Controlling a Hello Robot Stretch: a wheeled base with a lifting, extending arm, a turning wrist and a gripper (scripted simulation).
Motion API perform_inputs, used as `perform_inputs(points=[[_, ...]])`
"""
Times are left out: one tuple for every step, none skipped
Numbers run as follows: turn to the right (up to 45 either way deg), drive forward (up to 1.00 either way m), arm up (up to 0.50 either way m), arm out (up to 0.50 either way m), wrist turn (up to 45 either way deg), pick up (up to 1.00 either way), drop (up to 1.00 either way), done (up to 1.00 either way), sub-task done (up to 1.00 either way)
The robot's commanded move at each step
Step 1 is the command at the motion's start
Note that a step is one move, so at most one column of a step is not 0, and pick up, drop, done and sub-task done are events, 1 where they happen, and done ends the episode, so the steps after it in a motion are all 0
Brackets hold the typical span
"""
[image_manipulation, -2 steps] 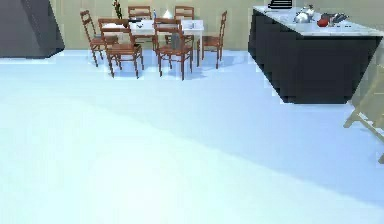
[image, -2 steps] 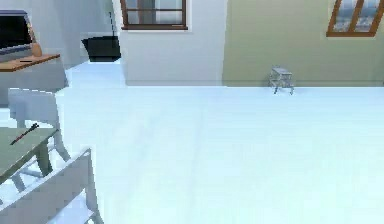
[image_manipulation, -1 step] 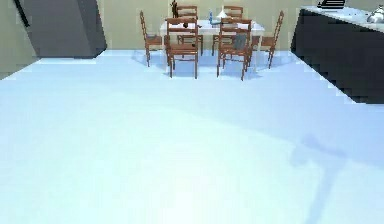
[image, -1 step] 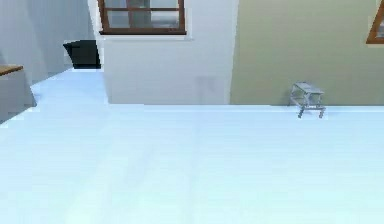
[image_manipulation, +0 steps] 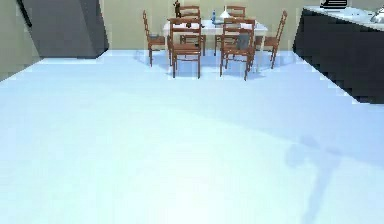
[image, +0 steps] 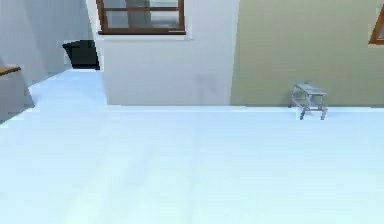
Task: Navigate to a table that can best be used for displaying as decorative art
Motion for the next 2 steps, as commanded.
perform_inputs(points=[[-45.0, 0.0, 0.0, 0.0, 0.0, 0.0, 0.0, 0.0, 0.0], [-3.0, 0.0, 0.0, 0.0, 0.0, 0.0, 0.0, 0.0, 0.0]])
